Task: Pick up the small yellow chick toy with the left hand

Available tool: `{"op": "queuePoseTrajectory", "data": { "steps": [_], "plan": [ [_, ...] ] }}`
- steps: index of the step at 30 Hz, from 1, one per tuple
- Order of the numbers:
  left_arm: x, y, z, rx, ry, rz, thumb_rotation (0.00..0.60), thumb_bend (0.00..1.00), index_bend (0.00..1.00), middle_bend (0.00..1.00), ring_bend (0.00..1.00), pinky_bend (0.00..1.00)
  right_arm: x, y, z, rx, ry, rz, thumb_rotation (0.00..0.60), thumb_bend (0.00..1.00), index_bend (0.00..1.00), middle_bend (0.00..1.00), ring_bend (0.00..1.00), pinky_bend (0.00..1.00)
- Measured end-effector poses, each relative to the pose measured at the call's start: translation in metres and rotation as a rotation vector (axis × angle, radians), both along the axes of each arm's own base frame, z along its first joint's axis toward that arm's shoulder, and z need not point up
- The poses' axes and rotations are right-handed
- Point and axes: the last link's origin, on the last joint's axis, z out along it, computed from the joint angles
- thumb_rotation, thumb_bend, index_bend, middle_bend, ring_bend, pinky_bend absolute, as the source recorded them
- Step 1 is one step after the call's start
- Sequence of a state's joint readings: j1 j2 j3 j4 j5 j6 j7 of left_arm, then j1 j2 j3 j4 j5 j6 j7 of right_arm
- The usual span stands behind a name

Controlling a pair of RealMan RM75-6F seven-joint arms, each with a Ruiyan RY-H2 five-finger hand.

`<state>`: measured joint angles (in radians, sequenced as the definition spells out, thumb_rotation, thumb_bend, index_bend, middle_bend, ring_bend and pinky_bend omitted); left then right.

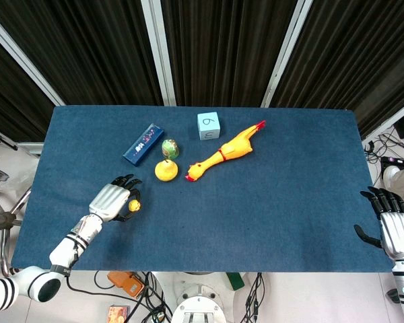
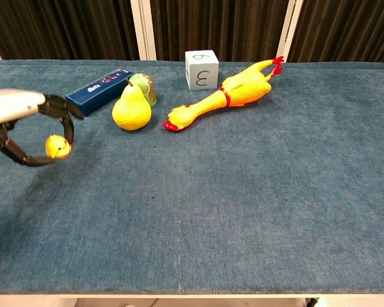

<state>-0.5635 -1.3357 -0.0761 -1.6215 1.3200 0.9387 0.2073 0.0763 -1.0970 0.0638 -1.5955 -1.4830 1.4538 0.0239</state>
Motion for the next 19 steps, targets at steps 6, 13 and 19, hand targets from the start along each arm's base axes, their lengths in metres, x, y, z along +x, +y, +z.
{"op": "queuePoseTrajectory", "data": {
  "steps": [6,13,19],
  "plan": [
    [0.034,0.008,0.033,0.050,0.006,-0.074,0.600,0.30,0.49,0.13,0.02,0.12,0.000,0.001,0.000,0.000,-0.001,-0.001,0.600,0.37,0.24,0.19,0.16,0.16],
    [0.066,0.015,0.051,0.091,0.089,-0.168,0.600,0.31,0.49,0.13,0.02,0.12,0.000,0.000,0.000,0.005,-0.002,-0.003,0.600,0.37,0.24,0.19,0.16,0.16],
    [0.086,0.021,0.056,0.098,0.114,-0.180,0.600,0.31,0.49,0.13,0.02,0.12,0.000,0.000,0.000,0.007,-0.002,-0.001,0.600,0.37,0.24,0.19,0.16,0.16]
  ]
}}
